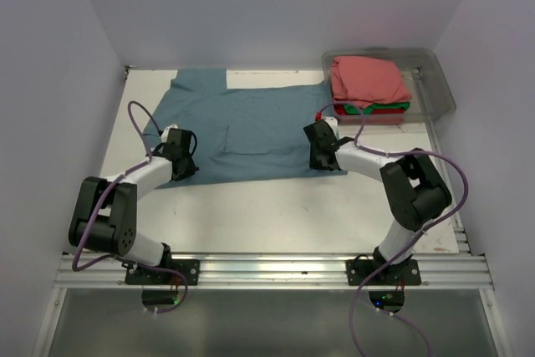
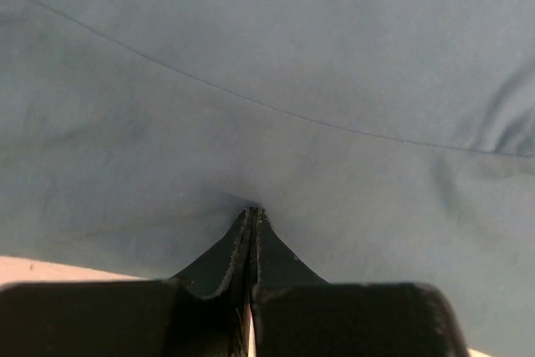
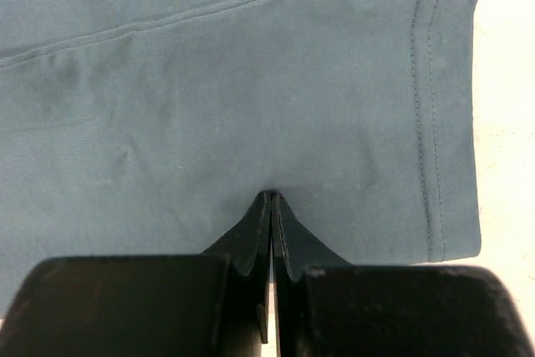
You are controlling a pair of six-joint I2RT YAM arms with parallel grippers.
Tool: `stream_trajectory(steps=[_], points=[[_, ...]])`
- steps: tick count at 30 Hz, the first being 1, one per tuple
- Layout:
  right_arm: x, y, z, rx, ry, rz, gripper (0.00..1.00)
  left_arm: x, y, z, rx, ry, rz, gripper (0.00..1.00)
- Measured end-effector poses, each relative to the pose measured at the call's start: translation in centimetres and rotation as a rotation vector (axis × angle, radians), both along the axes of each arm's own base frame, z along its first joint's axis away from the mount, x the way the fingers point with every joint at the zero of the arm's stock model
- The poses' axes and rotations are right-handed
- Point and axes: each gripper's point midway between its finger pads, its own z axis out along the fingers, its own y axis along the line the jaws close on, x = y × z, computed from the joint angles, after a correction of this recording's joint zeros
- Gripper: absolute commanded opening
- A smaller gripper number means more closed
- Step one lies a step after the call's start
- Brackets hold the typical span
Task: Fold and stack the t-shirts
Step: Fold the flattened tshirt in 1/3 of the way
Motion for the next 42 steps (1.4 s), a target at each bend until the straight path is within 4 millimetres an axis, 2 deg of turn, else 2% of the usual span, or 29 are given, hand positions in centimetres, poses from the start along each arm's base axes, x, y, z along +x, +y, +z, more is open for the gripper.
stream_trajectory(steps=[6, 16, 22, 27, 33, 39, 42], points=[[-0.6, 0.2, 0.0, 0.042, -0.006, -0.002, 0.00, -1.3, 0.9, -0.2, 0.015, 0.039, 0.128, 0.00], [-4.2, 1.0, -0.1, 0.112, 0.075, 0.016, 0.00, -3.7, 1.7, -0.3, 0.018, 0.113, 0.266, 0.00], [-6.7, 1.9, -0.3, 0.145, 0.105, 0.030, 0.00, -5.6, 1.9, -0.3, 0.021, 0.164, 0.286, 0.00], [-8.1, 2.4, -0.4, 0.179, 0.116, 0.028, 0.00, -8.7, 2.2, -0.3, 0.032, 0.256, 0.289, 0.00], [-9.7, 2.6, -0.4, 0.221, 0.134, 0.019, 0.00, -11.1, 2.4, -0.3, 0.049, 0.351, 0.287, 0.00], [-11.0, 2.6, -0.4, 0.233, 0.171, 0.016, 0.00, -12.5, 2.1, -0.1, 0.039, 0.402, 0.280, 0.00], [-12.3, 2.3, -0.2, 0.228, 0.209, 0.022, 0.00, -12.8, 2.2, 0.1, 0.039, 0.408, 0.280, 0.00]])
